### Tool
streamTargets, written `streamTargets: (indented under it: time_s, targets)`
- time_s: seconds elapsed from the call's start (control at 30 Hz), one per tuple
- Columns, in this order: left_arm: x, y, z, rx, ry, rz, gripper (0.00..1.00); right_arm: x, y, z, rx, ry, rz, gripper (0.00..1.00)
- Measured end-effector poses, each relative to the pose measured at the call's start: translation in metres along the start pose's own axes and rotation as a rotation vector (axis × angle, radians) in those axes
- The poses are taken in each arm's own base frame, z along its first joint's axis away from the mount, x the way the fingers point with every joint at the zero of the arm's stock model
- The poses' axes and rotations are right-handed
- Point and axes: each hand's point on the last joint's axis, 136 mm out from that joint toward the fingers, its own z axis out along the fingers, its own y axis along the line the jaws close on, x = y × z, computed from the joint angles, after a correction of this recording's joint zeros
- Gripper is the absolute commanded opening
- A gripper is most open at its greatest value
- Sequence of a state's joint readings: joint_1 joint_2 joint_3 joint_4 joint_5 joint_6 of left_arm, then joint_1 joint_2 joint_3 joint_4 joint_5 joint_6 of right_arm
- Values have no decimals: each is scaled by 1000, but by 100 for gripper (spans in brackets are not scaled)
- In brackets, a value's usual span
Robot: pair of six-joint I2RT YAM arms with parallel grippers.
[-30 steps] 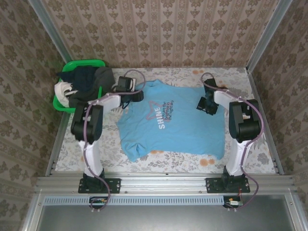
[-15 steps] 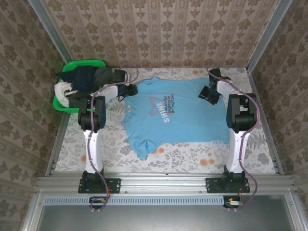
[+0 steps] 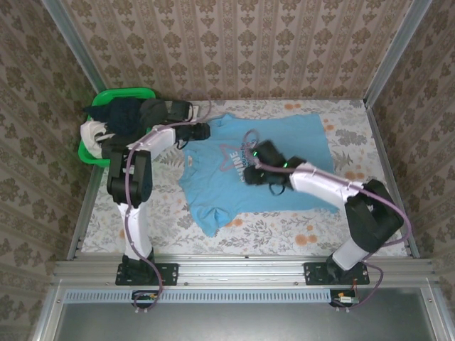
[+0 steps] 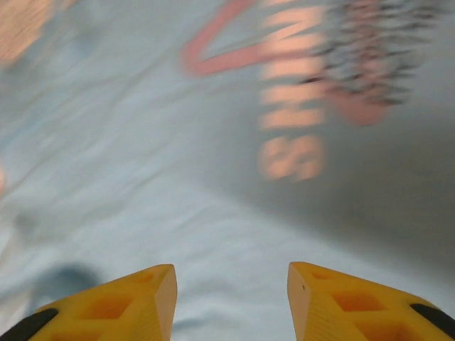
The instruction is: Fold and stack the t-shirts
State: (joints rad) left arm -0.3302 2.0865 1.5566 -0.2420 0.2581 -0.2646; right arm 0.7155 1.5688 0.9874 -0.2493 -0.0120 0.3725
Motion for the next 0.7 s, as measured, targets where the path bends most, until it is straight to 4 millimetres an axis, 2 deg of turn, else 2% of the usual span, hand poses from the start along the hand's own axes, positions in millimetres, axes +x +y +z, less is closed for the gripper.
streamTargets:
  time_s: [0.07,0.17,0.27,0.33,0.47,0.63,0.7]
  targets:
    - [17,-8,18,29,45,6,44,24,30,5,-67,25,-87,37]
    - [42,3,47,31,121,-13,42,59,64,9,-148,66,-186,29]
    - [19,8,45,50,78,-21,42,83,94,17,-203,99,-271,25]
    - [18,16,48,43,81,-33,42,92,108,27,-208,129,-312,22]
    - [16,21,51,50,84,-43,42,96,121,45,-205,151,-357,17]
    - [15,20,54,56,84,-41,42,104,118,59,-183,184,-362,13]
    - [14,19,56,63,85,-41,42,105,119,59,-190,185,-362,13]
